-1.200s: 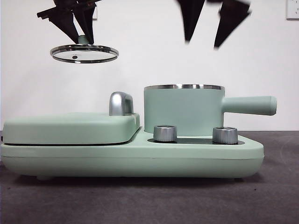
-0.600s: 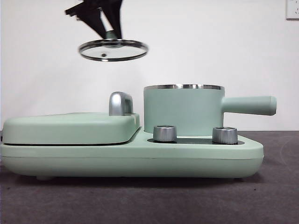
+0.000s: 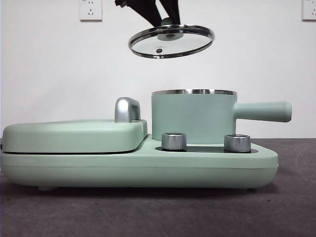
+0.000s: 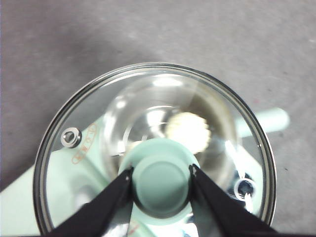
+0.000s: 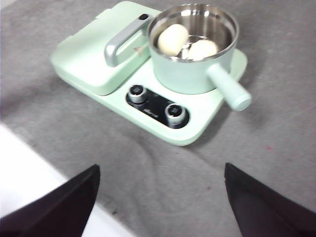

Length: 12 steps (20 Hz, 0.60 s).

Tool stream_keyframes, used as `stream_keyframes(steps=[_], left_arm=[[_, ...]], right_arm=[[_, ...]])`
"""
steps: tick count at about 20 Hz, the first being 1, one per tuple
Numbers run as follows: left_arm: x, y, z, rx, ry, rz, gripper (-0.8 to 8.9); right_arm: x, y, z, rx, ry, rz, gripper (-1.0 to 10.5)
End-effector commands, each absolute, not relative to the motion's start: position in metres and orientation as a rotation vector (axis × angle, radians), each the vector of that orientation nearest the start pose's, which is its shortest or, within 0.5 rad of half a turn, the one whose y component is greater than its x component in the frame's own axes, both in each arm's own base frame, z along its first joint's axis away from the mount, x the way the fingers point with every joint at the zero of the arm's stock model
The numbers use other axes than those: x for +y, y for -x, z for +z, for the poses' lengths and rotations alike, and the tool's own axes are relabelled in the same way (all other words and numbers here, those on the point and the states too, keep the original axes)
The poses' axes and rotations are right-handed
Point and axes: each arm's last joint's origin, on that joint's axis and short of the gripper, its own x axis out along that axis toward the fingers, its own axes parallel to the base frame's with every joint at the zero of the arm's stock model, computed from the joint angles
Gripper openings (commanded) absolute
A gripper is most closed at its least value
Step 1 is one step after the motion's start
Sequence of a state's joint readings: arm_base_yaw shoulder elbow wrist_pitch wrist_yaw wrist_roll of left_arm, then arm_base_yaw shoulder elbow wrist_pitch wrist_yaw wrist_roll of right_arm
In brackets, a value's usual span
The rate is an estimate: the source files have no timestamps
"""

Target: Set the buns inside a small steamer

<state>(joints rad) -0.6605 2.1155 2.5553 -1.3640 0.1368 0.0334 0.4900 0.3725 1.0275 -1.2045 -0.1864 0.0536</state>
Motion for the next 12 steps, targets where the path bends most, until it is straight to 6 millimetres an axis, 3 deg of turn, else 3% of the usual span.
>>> stream_keyframes(steps=[1, 6, 12], left_arm=[[-0.265, -0.315, 0.417, 0.864, -0.264, -0.786, 0.82], [-0.280, -0.310, 0.402, 0.910, -0.295, -0.813, 0.81], [-0.297, -0.323, 0.380, 0.908, -0.324, -0.833, 0.82]], right_arm=[[0.011, -0.008, 0.343, 0.542, 0.001, 0.665, 4.0], [0.012, -0.010, 0.345, 0.492, -0.008, 0.677, 4.0], [0.013, -0.011, 0.347, 0.474, -0.023, 0.675, 4.0]])
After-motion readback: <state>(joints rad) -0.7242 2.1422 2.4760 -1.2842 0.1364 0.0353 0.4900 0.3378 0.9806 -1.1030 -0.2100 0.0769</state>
